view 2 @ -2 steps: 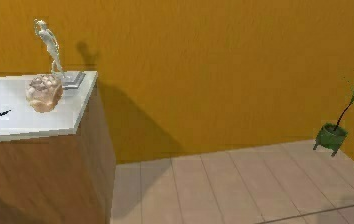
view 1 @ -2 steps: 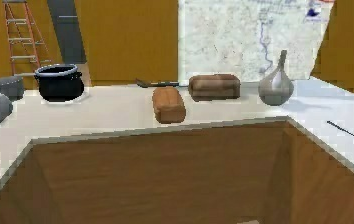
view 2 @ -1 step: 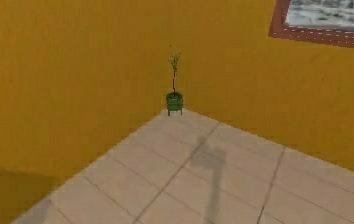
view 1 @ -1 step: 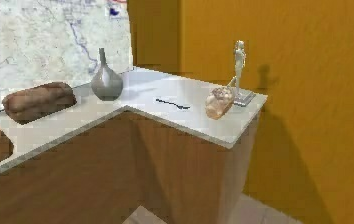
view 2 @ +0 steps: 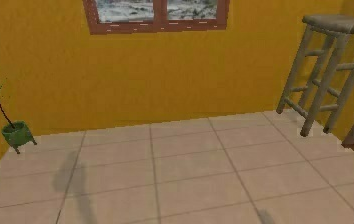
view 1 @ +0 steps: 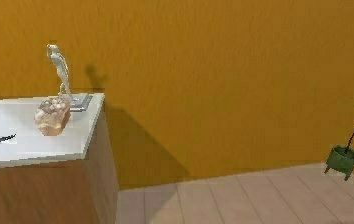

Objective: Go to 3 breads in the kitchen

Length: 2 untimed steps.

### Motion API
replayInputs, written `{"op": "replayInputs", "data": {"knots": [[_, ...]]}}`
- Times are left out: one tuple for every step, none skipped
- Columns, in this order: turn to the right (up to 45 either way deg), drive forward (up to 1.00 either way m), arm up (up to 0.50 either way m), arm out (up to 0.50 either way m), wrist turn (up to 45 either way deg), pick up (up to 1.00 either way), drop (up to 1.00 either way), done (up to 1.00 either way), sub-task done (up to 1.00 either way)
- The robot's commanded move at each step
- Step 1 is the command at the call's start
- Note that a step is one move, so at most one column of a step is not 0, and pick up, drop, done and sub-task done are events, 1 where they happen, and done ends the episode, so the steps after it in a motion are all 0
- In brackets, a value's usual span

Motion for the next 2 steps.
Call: {"op": "replayInputs", "data": {"knots": [[6.0, 0.0, 0.0, 0.0, 0.0, 0.0, 0.0, 0.0, 0.0], [0.0, 0.1, 0.0, 0.0, 0.0, 0.0, 0.0, 0.0, 0.0]]}}
